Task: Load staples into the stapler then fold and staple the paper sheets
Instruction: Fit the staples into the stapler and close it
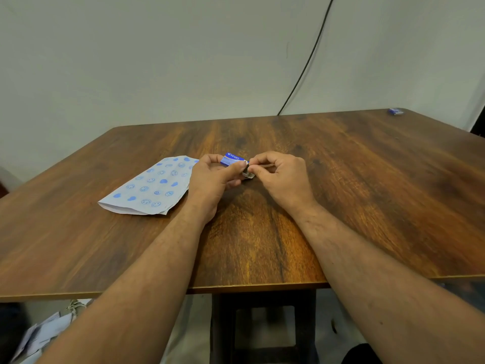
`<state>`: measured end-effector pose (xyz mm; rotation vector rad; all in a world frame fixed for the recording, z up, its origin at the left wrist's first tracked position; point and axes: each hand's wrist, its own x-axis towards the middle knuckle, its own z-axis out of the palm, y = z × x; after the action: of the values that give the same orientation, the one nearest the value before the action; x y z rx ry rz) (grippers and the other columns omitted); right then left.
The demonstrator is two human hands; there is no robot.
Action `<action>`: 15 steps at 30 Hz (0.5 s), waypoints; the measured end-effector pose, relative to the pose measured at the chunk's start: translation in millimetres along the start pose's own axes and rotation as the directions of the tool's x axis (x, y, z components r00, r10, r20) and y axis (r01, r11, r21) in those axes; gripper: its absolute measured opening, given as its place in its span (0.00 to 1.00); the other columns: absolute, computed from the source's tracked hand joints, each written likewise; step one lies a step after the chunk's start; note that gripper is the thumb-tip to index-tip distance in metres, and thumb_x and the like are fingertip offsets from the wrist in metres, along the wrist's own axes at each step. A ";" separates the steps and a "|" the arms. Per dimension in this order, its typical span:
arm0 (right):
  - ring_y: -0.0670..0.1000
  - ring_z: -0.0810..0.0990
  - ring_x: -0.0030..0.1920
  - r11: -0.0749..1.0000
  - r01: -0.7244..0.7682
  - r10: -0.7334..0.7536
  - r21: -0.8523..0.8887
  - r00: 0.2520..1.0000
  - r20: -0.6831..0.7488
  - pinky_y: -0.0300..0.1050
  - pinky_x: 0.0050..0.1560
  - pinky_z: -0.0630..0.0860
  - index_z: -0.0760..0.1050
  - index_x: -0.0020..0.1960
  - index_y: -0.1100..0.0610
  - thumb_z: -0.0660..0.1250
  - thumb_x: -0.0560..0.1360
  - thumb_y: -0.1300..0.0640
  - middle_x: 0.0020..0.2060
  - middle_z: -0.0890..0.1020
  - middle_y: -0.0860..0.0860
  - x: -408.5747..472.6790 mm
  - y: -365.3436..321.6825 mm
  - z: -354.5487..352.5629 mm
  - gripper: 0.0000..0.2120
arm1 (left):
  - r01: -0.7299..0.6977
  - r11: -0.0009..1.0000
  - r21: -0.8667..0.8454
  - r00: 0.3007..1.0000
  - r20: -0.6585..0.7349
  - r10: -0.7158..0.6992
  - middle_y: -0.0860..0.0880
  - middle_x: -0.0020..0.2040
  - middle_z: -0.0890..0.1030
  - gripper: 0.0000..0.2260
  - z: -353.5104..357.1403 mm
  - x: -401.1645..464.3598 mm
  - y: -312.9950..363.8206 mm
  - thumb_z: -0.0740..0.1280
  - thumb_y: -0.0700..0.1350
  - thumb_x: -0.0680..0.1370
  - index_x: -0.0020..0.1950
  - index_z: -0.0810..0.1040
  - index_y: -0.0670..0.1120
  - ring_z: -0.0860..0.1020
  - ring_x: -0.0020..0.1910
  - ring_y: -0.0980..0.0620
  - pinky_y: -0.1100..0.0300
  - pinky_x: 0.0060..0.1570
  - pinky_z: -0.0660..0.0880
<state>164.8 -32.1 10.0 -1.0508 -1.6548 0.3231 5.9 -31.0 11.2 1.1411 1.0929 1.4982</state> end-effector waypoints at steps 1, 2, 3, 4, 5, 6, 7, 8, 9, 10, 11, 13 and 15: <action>0.41 0.84 0.42 1.000 -0.005 0.005 -0.004 1.000 -0.003 0.31 0.48 0.77 0.86 0.45 0.53 0.75 0.73 0.60 0.39 0.85 0.42 -0.1 -0.1 0.9 0.03 | 0.012 1.000 -0.017 1.000 -0.014 -0.012 0.43 0.47 0.88 0.16 -0.8 0.0 1.0 0.79 0.42 0.72 0.53 0.75 0.44 0.87 0.44 0.48 0.60 0.42 0.81; 0.41 0.84 0.42 1.000 -0.014 0.014 -0.002 1.000 -0.005 0.32 0.48 0.77 0.87 0.44 0.54 0.75 0.72 0.60 0.40 0.86 0.43 0.0 -0.3 2.0 0.03 | 0.024 0.999 -0.036 0.999 -0.032 -0.025 0.43 0.47 0.88 0.15 -1.0 0.6 1.5 0.78 0.41 0.72 0.54 0.76 0.44 0.87 0.43 0.48 0.61 0.41 0.81; 0.41 0.84 0.42 1.000 -0.025 0.025 0.003 1.000 -0.005 0.32 0.48 0.77 0.87 0.44 0.55 0.76 0.72 0.60 0.40 0.87 0.44 0.1 -0.8 3.0 0.03 | 0.033 0.998 -0.046 0.998 -0.052 -0.036 0.43 0.46 0.88 0.14 -0.9 1.0 2.3 0.78 0.41 0.73 0.54 0.77 0.43 0.87 0.42 0.49 0.61 0.41 0.82; 0.41 0.84 0.42 0.999 -0.038 0.038 0.006 0.999 -0.002 0.31 0.48 0.77 0.87 0.44 0.55 0.76 0.71 0.61 0.40 0.87 0.45 0.1 -1.4 3.6 0.03 | 0.037 0.998 -0.048 0.997 -0.072 -0.040 0.43 0.44 0.87 0.13 -0.5 1.8 2.4 0.77 0.41 0.73 0.54 0.78 0.43 0.86 0.40 0.50 0.62 0.40 0.82; 0.40 0.84 0.41 0.999 -0.045 0.045 0.006 0.999 0.003 0.31 0.48 0.76 0.87 0.43 0.55 0.76 0.71 0.61 0.39 0.87 0.46 -0.2 -2.0 4.0 0.03 | 0.038 0.998 -0.042 0.995 -0.089 -0.042 0.44 0.43 0.87 0.11 -0.1 2.2 2.5 0.77 0.41 0.74 0.53 0.79 0.43 0.86 0.38 0.52 0.62 0.40 0.82; 0.40 0.83 0.41 0.999 -0.049 0.049 0.004 0.999 0.008 0.31 0.47 0.76 0.87 0.43 0.55 0.76 0.71 0.61 0.39 0.87 0.45 -0.5 -2.6 4.0 0.02 | 0.038 0.999 -0.035 0.994 -0.103 -0.042 0.44 0.43 0.87 0.10 0.1 3.1 1.8 0.76 0.41 0.74 0.52 0.79 0.43 0.85 0.37 0.52 0.62 0.39 0.82; 0.39 0.83 0.41 0.999 -0.050 0.050 0.004 0.999 0.014 0.30 0.47 0.76 0.87 0.43 0.55 0.76 0.71 0.60 0.38 0.87 0.45 -1.0 -2.7 3.9 0.02 | 0.040 0.999 -0.024 0.992 -0.116 -0.042 0.44 0.43 0.87 0.09 0.0 3.7 1.5 0.76 0.41 0.74 0.52 0.80 0.44 0.85 0.37 0.53 0.63 0.39 0.82; 0.39 0.84 0.41 0.999 -0.053 0.052 0.004 0.998 0.020 0.31 0.47 0.77 0.87 0.43 0.54 0.76 0.71 0.60 0.38 0.87 0.44 -1.4 -3.0 3.6 0.02 | 0.040 0.999 -0.014 0.991 -0.127 -0.042 0.44 0.43 0.87 0.09 -0.2 4.9 0.5 0.76 0.41 0.74 0.51 0.80 0.44 0.85 0.37 0.53 0.63 0.38 0.81; 0.40 0.84 0.41 0.998 -0.055 0.055 0.003 0.998 0.028 0.31 0.47 0.77 0.87 0.43 0.54 0.76 0.71 0.60 0.38 0.87 0.44 -1.7 -3.1 3.4 0.02 | 0.039 0.999 -0.005 0.990 -0.139 -0.039 0.44 0.43 0.86 0.08 -0.7 5.5 0.0 0.76 0.41 0.74 0.50 0.80 0.45 0.84 0.35 0.54 0.63 0.37 0.81; 0.40 0.84 0.41 0.998 -0.055 0.055 -0.002 0.998 0.036 0.32 0.47 0.78 0.87 0.43 0.54 0.76 0.71 0.60 0.38 0.87 0.44 -1.6 -3.5 3.9 0.02 | 0.033 0.999 0.001 0.989 -0.148 -0.032 0.44 0.42 0.86 0.08 -1.0 6.6 -1.3 0.76 0.41 0.74 0.49 0.80 0.45 0.83 0.34 0.55 0.62 0.37 0.80; 0.40 0.84 0.41 0.999 -0.049 0.049 -0.011 0.998 0.041 0.32 0.47 0.78 0.87 0.43 0.54 0.76 0.71 0.60 0.38 0.87 0.43 -1.5 -3.8 4.3 0.02 | 0.026 1.000 0.002 0.988 -0.152 -0.025 0.43 0.42 0.85 0.08 -1.3 6.8 -1.7 0.76 0.41 0.74 0.48 0.79 0.45 0.83 0.32 0.55 0.62 0.36 0.80; 0.40 0.84 0.40 0.999 -0.037 0.038 -0.029 0.999 0.038 0.34 0.48 0.79 0.87 0.42 0.53 0.76 0.71 0.60 0.38 0.87 0.44 -0.8 -4.7 5.7 0.03 | 0.021 1.000 -0.011 0.989 -0.149 -0.022 0.43 0.42 0.85 0.08 -1.0 7.5 -2.9 0.75 0.41 0.75 0.48 0.76 0.45 0.83 0.31 0.55 0.61 0.35 0.80; 0.40 0.84 0.40 0.999 -0.038 0.039 -0.037 0.999 0.037 0.35 0.48 0.80 0.87 0.42 0.53 0.76 0.71 0.59 0.38 0.87 0.44 -0.4 -5.2 5.6 0.03 | 0.032 0.999 -0.034 0.990 -0.139 -0.036 0.43 0.44 0.85 0.08 -0.8 8.1 -3.6 0.73 0.41 0.77 0.51 0.75 0.44 0.85 0.34 0.52 0.60 0.35 0.82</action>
<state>157.4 -33.7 11.2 -1.1107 -1.6813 0.3419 4.6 -22.6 8.8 1.0036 1.1731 1.5815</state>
